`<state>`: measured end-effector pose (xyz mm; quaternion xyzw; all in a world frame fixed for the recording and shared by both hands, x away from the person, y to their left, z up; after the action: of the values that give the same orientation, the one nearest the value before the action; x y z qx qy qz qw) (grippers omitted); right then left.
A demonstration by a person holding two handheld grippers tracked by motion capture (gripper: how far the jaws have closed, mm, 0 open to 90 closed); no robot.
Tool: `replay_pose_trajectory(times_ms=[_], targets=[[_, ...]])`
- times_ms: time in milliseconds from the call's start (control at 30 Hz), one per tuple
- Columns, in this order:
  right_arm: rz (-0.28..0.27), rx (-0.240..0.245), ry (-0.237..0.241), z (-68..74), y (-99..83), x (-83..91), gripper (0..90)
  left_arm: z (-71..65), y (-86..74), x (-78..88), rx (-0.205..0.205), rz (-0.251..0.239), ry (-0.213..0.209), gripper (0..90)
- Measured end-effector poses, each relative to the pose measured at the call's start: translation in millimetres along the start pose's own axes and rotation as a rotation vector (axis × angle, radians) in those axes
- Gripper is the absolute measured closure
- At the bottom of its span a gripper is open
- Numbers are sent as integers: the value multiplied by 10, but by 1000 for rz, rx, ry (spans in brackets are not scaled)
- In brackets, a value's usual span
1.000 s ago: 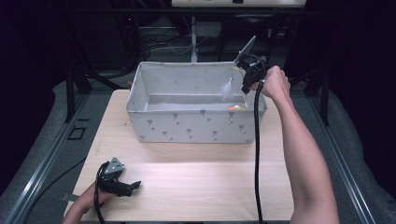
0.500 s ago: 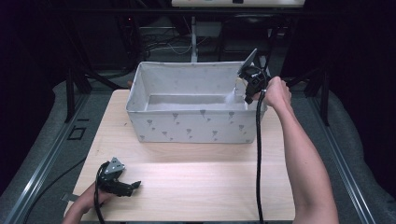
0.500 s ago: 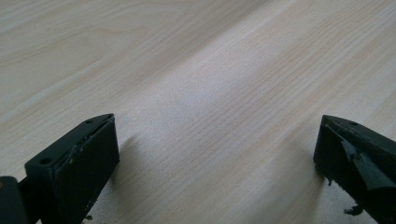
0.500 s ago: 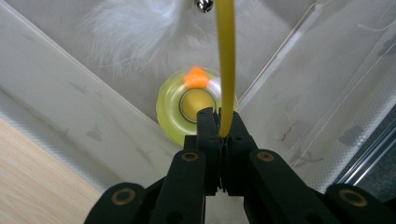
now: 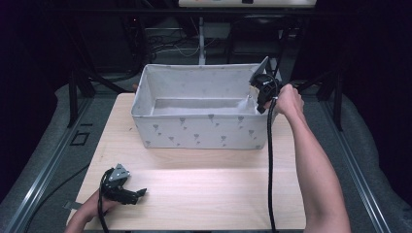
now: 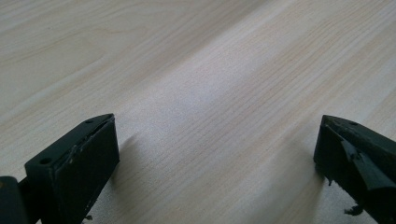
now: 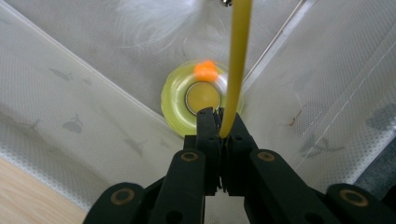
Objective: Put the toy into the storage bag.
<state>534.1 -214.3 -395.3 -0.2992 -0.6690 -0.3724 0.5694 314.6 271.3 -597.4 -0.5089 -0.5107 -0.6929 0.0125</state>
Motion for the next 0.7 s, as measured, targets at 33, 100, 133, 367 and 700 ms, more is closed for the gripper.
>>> replay_pose_trajectory(times_ms=[33, 100, 133, 367, 700], targets=[[2, -3, 2, -2, -2, 1, 877, 0, 0, 0, 0, 0, 0, 0], [-14, -11, 7, -4, -7, 7, 857, 0, 0, 0, 0, 0, 0, 0], [-22, -12, 9, -10, -6, 29, 839, 0, 0, 0, 0, 1, 1, 0], [-64, -20, 15, -9, 0, 236, 649, -1, 1, 1, 1, 2, 0, 0], [-127, -26, 47, 80, -5, 583, 370, -1, 1, 1, 1, 2, 1, 0]])
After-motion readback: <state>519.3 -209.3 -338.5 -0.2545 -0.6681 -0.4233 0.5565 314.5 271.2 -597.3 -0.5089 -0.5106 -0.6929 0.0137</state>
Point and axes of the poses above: each handheld gripper's, and its own axes: x roughly backward along the jaws, y roughly out of its top, z roughly to its left, the point moved 1 cm from there along -x, roughly forward along the jaws, and after that the axes turned 3 degrees about -y, right-handed, at the moved point
